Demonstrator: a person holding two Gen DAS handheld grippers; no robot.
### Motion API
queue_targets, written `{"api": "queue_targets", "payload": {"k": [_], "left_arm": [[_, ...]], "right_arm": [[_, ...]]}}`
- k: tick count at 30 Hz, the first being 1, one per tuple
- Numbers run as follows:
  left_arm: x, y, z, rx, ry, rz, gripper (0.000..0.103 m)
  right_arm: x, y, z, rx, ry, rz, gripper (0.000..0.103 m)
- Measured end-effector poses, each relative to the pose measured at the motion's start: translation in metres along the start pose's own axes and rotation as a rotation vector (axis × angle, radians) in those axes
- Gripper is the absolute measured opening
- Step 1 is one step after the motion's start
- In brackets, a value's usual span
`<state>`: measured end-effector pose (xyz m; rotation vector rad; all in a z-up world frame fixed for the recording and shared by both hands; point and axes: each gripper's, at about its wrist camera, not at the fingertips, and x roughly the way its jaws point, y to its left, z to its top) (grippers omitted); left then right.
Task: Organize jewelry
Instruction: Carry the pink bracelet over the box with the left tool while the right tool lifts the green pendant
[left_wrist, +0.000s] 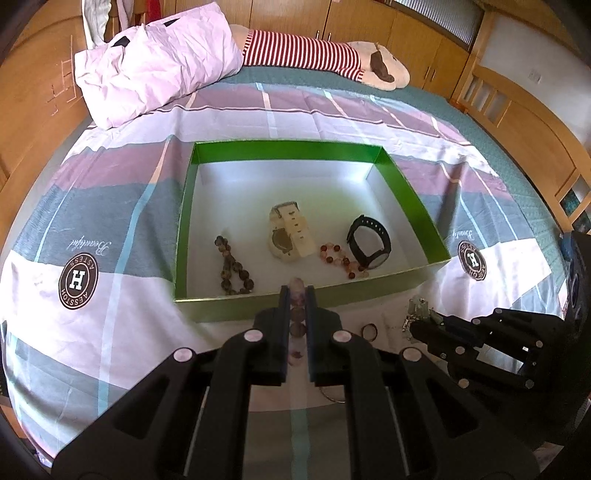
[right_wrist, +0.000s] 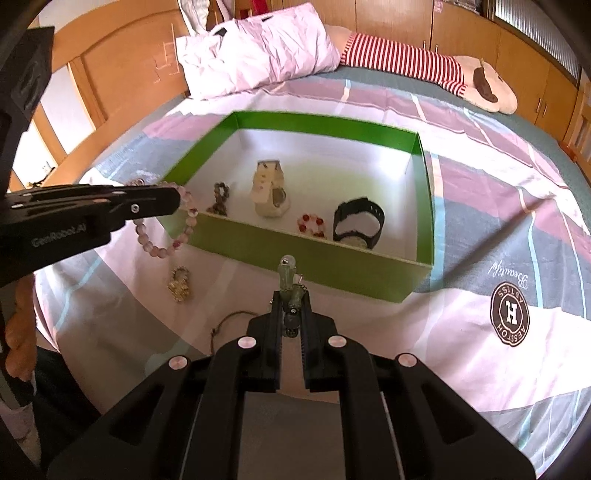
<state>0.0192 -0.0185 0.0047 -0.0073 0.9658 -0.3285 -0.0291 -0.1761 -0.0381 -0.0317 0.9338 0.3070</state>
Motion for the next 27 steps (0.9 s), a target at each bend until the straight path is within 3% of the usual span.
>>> {"api": "queue_targets", "payload": {"k": [6, 27], "left_arm": [[-0.009, 0.01, 0.007, -0.033, -0.035, -0.013, 0.008], [-0.022, 0.033, 0.032, -0.119, -0.109, -0.048, 0.008]], "right_arm": [[-0.013, -0.002, 0.006, 0.021, -0.059, 0.024, 0.009], [-0.02, -0.008, 0.015, 0.053, -0.096, 0.001, 0.009]]}}
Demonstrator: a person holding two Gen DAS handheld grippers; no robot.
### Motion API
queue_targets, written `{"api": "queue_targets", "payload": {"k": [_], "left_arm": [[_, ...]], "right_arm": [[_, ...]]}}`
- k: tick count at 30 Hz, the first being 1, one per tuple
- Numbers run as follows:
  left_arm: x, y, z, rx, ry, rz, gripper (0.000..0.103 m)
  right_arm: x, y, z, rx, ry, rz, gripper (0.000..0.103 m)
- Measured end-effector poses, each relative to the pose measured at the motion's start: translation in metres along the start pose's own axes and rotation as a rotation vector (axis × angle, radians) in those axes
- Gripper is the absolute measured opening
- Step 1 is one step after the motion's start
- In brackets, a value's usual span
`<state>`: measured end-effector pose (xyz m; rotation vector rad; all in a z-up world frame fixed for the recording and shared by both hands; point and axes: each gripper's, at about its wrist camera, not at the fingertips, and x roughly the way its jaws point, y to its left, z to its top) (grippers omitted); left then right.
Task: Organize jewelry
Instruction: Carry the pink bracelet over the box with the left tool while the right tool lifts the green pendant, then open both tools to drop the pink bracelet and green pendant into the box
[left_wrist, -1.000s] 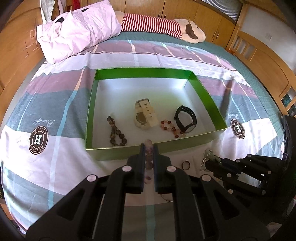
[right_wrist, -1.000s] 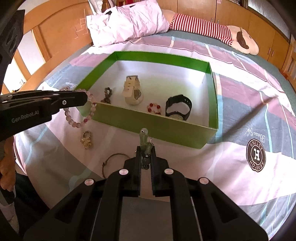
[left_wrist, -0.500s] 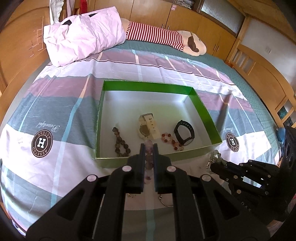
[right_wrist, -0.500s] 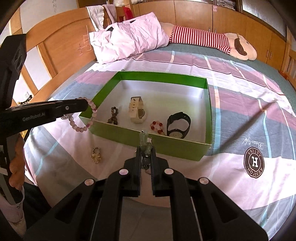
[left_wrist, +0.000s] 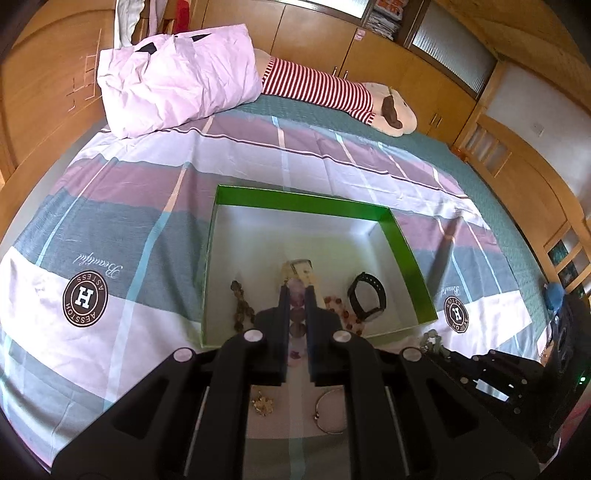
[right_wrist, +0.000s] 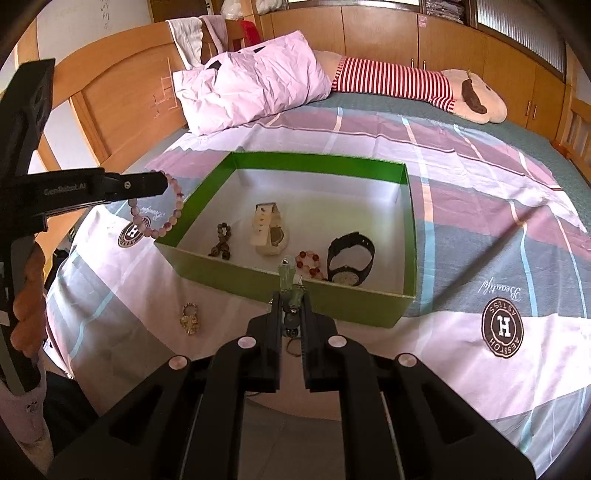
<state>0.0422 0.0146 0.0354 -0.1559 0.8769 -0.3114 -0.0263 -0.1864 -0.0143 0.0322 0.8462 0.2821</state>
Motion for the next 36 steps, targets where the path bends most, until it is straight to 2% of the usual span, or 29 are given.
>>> {"api": "queue_targets", "payload": {"k": [11, 18, 27, 36], "left_arm": [[0.029, 0.005, 0.011, -0.021, 0.018, 0.078, 0.008], [0.031, 0.002, 0.012, 0.006, 0.009, 0.107, 0.008], [0.04, 0.006, 0.014, 0.004, 0.027, 0.134, 0.008], [0.041, 0.007, 0.012, -0.005, 0.028, 0.144, 0.008]], "right_arm": [[0.006, -0.006, 0.045, 0.047, -0.034, 0.003, 0.009], [0.029, -0.013, 0.034, 0.068, -0.003, -0.042, 0.009], [0.032, -0.02, 0.053, 0.089, -0.029, -0.065, 0.009], [0.037, -0.017, 0.043, 0.074, -0.034, -0.093, 0.009]]}}
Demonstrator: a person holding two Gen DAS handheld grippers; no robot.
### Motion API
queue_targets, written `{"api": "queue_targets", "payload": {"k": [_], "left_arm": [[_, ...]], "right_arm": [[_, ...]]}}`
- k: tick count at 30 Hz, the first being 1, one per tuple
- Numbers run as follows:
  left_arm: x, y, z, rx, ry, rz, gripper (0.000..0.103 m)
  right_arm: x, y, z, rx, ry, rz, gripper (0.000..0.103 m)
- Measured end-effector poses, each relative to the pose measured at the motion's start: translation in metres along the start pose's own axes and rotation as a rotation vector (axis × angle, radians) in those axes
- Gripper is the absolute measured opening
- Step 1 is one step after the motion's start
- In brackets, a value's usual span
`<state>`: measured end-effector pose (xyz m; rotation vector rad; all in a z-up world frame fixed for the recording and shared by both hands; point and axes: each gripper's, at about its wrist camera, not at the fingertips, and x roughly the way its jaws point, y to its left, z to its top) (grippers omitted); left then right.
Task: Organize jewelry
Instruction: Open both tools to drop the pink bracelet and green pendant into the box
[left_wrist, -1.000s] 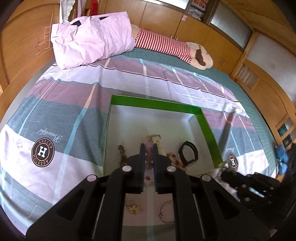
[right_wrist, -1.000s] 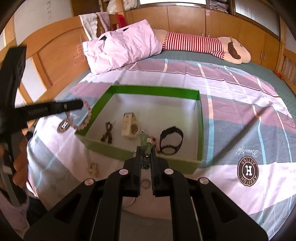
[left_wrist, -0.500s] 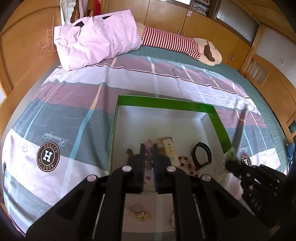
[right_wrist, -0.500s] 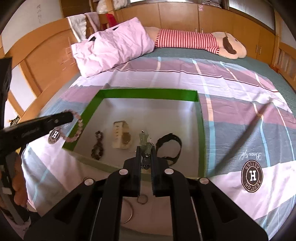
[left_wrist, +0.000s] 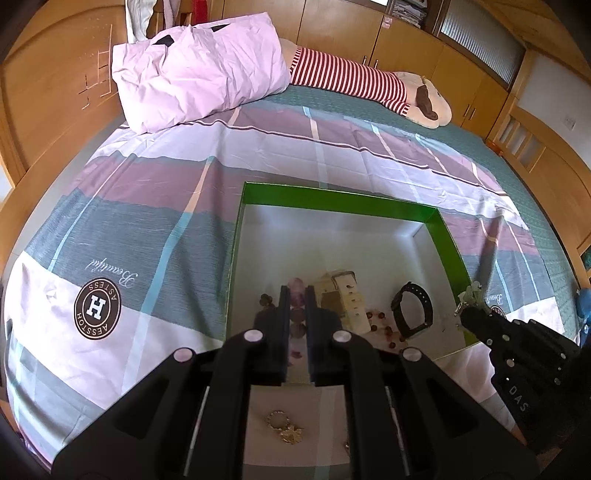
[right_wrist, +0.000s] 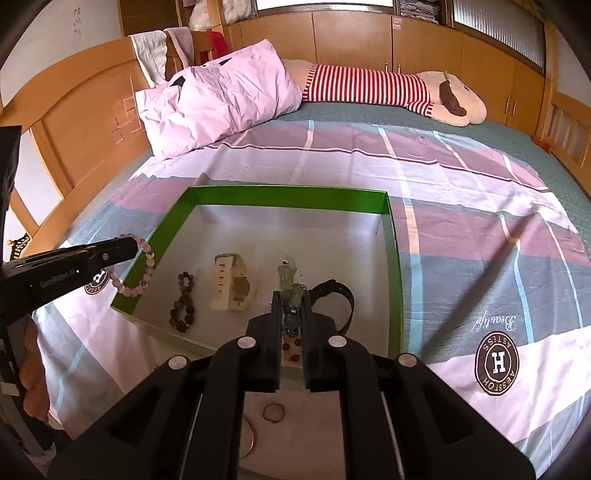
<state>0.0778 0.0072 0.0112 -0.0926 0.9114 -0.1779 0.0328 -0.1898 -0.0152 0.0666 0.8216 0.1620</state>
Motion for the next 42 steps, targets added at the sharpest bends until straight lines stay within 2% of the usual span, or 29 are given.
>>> {"api": "queue_targets", "payload": {"k": [6, 22, 28, 31, 32, 33, 34, 35, 39, 41, 42], "left_arm": [[0.002, -0.005, -0.002, 0.013, 0.004, 0.009, 0.008], [0.013, -0.015, -0.007, 0.046, 0.027, 0.037, 0.008], [0.03, -0.009, -0.008, 0.007, 0.09, 0.002, 0.008], [0.032, -0.008, -0.009, 0.008, 0.097, 0.008, 0.008], [0.032, -0.009, -0.01, 0.012, 0.097, 0.011, 0.009], [0.032, -0.01, -0.01, 0.014, 0.094, 0.021, 0.014], [0.031, -0.011, -0.01, 0.015, 0.09, 0.027, 0.026], [0.03, -0.011, -0.01, 0.018, 0.087, 0.027, 0.03], [0.023, -0.007, -0.007, 0.013, 0.083, 0.006, 0.038], [0.015, -0.003, -0.005, 0.002, 0.072, -0.008, 0.05], [0.01, 0.001, -0.004, -0.005, 0.059, -0.014, 0.055]], "right_arm": [[-0.001, -0.002, 0.001, 0.006, -0.014, -0.012, 0.009], [0.013, -0.002, -0.006, -0.001, 0.02, -0.026, 0.009], [0.028, -0.006, -0.01, 0.014, 0.061, -0.033, 0.009], [0.029, -0.009, -0.01, 0.02, 0.068, -0.036, 0.009], [0.029, -0.009, -0.009, 0.023, 0.073, -0.037, 0.01], [0.028, -0.01, -0.009, 0.027, 0.075, -0.038, 0.012], [0.027, -0.01, -0.009, 0.032, 0.075, -0.032, 0.02], [0.025, -0.01, -0.009, 0.034, 0.073, -0.023, 0.028], [0.01, -0.005, -0.012, 0.023, 0.063, 0.019, 0.052], [-0.001, 0.003, -0.017, 0.004, 0.068, 0.081, 0.065], [-0.004, 0.007, -0.02, -0.008, 0.079, 0.102, 0.068]]}}
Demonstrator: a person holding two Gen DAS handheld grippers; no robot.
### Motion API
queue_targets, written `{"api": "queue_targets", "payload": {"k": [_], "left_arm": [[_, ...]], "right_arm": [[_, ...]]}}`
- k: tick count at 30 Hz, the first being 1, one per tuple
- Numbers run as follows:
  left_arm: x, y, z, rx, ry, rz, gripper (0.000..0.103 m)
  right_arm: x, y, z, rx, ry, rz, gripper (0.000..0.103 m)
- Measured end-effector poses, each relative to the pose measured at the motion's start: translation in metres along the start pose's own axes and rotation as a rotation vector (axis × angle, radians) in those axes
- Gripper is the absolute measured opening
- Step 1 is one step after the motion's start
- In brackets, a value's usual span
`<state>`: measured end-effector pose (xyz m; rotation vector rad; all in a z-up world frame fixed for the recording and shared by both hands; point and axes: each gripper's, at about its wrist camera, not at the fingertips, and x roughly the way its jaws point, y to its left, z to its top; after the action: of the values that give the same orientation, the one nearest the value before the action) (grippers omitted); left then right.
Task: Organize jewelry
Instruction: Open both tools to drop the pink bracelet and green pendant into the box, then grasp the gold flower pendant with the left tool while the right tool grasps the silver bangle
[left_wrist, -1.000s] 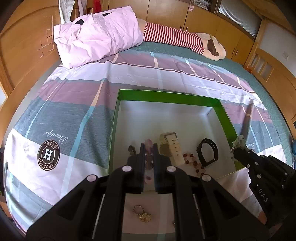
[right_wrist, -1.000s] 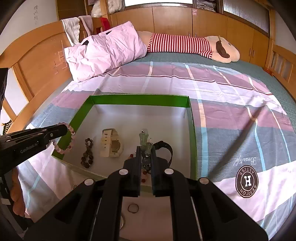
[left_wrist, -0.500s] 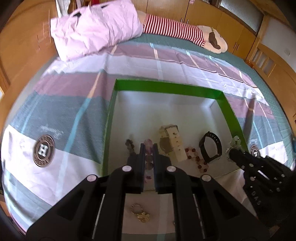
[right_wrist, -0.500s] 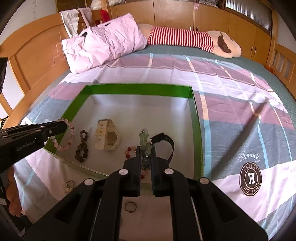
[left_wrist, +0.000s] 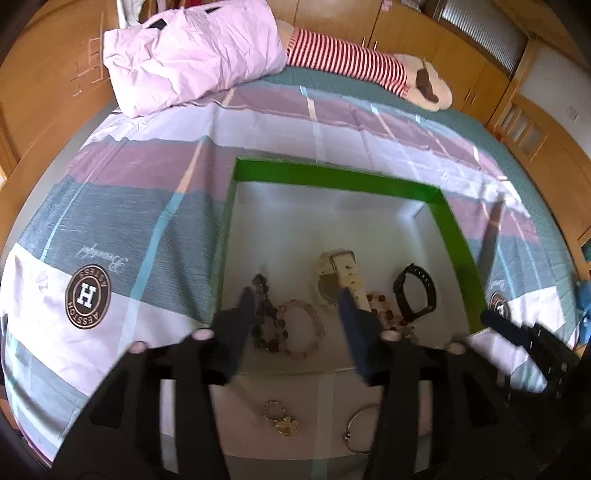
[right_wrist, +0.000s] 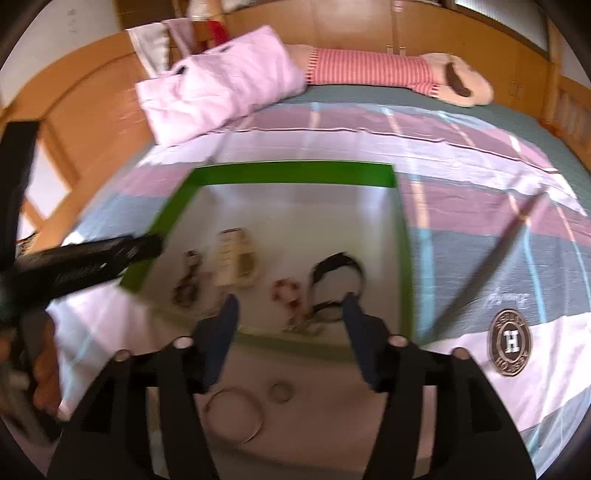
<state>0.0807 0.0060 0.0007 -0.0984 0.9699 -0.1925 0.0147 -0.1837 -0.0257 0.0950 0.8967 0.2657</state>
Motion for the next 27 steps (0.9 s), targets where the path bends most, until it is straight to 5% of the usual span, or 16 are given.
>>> {"api": "queue_targets", "payload": {"k": [4, 9, 16, 20, 24, 27], "left_arm": [[-0.006, 0.01, 0.0, -0.024, -0.009, -0.007, 0.061], [-0.003, 0.011, -0.002, -0.032, 0.014, -0.005, 0.063], [-0.005, 0.009, -0.007, -0.006, 0.022, 0.0, 0.069], [-0.01, 0.01, -0.021, 0.034, 0.055, 0.006, 0.069], [-0.006, 0.016, -0.043, 0.061, 0.149, -0.016, 0.069], [0.021, 0.028, -0.063, 0.016, 0.314, -0.018, 0.069]], "right_arm": [[0.018, 0.031, -0.039, -0.117, 0.164, 0.064, 0.079], [0.051, 0.061, -0.074, -0.265, 0.305, -0.014, 0.079], [0.068, 0.057, -0.076, -0.22, 0.316, -0.016, 0.079], [0.07, 0.055, -0.076, -0.217, 0.313, -0.039, 0.061], [0.069, 0.053, -0.073, -0.211, 0.314, -0.045, 0.061], [0.07, 0.049, -0.069, -0.183, 0.319, -0.057, 0.061]]}}
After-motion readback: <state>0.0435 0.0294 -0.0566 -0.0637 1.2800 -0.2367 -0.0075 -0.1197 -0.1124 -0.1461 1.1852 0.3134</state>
